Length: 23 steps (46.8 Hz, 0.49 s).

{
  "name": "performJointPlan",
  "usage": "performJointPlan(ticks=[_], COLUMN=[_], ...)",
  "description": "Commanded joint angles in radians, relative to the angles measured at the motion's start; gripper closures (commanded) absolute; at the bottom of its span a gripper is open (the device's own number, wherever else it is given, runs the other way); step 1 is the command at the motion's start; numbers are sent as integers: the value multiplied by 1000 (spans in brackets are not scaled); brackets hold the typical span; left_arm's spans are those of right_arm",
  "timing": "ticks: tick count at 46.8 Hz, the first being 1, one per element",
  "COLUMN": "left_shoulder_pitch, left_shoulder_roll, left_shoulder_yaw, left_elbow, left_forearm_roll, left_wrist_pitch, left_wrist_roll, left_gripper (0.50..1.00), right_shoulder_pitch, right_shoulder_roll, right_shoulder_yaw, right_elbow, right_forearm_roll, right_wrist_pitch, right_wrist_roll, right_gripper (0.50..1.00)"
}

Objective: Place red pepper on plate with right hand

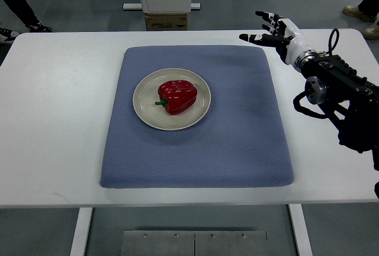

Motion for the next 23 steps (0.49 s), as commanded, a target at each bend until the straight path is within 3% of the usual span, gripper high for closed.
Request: performJointPlan(ticks=[1, 23], left_shoulder_pitch=[0, 0], left_shoulder_roll=[0, 0], left_shoulder_yaw=[0, 0], left_elbow=[0, 0], left_forearm_roll=[0, 0], left_wrist_pitch=[0, 0], left_wrist_roll=[0, 0], left_gripper=[500, 500], right_shoulder_pitch=[-23, -96], right_shoulder_roll=[-2, -14], right_shoulder_yaw=[23, 67], right_elbow=[0, 6], right_forearm_roll=[29, 74], right_wrist_pitch=[0, -25], right_wrist_roll=[0, 11], right_gripper=[505, 500])
